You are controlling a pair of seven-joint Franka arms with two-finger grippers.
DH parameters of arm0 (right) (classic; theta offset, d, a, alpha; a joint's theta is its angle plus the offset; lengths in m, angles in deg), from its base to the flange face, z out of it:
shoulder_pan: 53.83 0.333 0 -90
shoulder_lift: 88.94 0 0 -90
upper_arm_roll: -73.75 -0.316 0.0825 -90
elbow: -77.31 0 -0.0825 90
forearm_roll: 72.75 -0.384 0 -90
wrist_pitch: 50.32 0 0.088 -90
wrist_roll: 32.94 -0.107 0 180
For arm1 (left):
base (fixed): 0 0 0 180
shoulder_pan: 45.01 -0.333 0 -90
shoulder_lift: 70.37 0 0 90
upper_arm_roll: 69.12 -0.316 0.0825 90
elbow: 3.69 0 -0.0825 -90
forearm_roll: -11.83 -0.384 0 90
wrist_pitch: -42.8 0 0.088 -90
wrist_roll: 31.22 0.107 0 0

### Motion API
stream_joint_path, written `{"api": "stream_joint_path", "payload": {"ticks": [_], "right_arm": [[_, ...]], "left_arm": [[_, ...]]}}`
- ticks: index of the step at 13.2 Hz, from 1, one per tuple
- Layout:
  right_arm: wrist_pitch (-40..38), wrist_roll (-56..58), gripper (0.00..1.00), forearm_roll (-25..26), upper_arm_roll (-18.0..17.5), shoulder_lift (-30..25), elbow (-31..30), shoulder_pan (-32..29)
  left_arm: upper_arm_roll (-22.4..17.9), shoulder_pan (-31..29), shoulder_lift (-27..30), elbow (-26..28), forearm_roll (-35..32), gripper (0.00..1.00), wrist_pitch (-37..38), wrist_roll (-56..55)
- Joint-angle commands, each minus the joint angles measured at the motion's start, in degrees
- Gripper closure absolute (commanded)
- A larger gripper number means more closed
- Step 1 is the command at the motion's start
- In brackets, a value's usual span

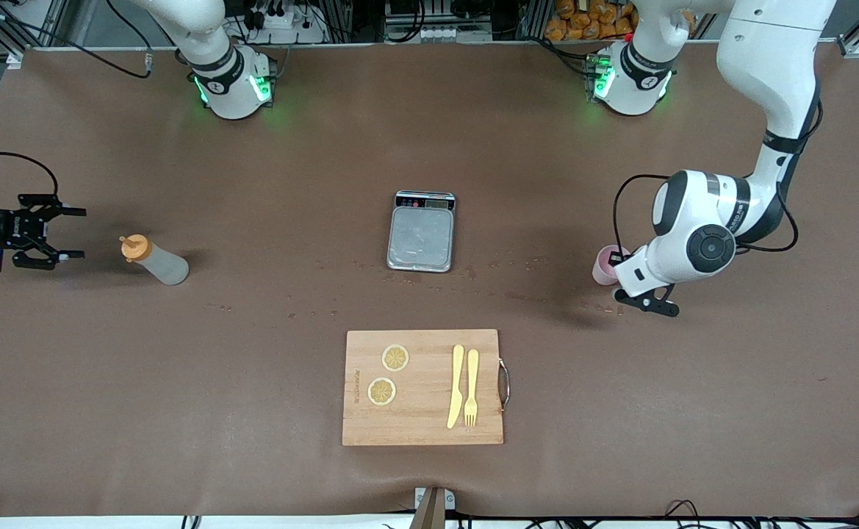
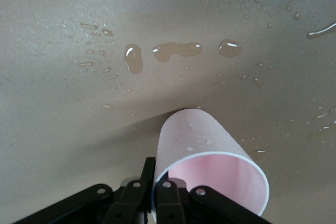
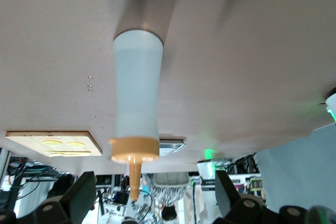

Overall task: Add sauce to pink cup with both arms
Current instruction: 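Grasp the cup with the left gripper while the right gripper grasps the bottle, then lift the pink cup with the left gripper and carry it over the scale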

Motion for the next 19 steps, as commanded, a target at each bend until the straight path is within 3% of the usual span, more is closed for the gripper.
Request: {"api": "stream_joint_path", "payload": {"ticks": [1, 3, 7, 12, 14, 19], "right_arm": [[-0.8, 2.2, 0.0, -2.1, -1.1, 3.9, 1.3, -2.3], [-0.9, 2.2, 0.0, -3.9, -1.1, 5.5, 1.3, -3.0], [0.7, 2.3, 0.0, -6.2, -1.1, 9.4, 1.3, -3.2], [1.8, 2.3, 0.0, -6.2, -1.1, 11.4, 1.0, -2.6], [3.5, 2.3, 0.0, -6.3, -1.2, 11.4, 0.6, -1.3], [7.2, 2.3, 0.0, -8.6, -1.2, 11.5, -1.3, 0.9]], "left_arm": [[0.3, -0.5, 2.7, -0.6, -0.5, 1.0, 0.0, 1.4], [0.4, -0.5, 5.0, -1.3, 0.0, 1.0, 0.1, 1.3], [0.4, 0.2, 8.0, -5.0, 8.8, 1.0, 6.5, -0.3], [9.8, 1.3, 7.2, -9.7, 9.7, 1.0, 10.8, -16.0], [12.9, 2.8, 4.8, -12.3, 9.7, 1.0, 10.7, -22.4], [13.2, 13.6, -6.3, -23.9, 9.1, 1.0, 10.0, -37.8]]}}
